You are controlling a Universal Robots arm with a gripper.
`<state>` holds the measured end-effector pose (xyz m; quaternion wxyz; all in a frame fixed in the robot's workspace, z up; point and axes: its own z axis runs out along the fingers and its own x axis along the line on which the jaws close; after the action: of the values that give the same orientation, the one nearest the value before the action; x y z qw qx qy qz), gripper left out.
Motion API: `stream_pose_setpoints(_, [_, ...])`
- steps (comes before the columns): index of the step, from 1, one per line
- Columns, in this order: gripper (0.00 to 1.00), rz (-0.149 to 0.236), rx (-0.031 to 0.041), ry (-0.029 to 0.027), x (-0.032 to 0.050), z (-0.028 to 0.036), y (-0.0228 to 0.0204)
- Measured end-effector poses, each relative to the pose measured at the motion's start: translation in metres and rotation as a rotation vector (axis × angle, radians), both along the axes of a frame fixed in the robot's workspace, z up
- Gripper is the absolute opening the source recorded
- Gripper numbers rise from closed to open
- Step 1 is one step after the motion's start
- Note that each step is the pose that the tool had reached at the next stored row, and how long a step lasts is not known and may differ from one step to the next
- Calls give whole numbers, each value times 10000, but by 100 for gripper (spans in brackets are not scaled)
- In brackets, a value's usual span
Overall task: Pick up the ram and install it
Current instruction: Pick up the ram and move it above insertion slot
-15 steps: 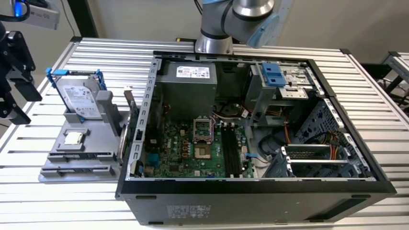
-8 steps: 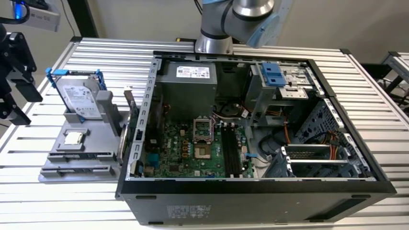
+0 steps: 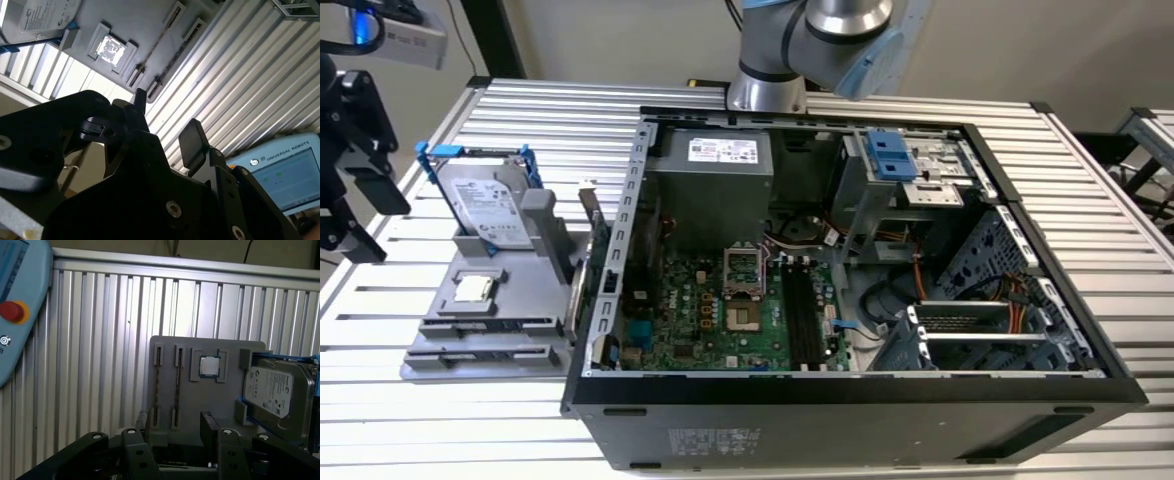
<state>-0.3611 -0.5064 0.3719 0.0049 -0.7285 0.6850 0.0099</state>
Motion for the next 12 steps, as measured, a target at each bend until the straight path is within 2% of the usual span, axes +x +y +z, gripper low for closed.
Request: stream_pose_setpoints(12, [100, 0, -1, 1, 0, -100, 0])
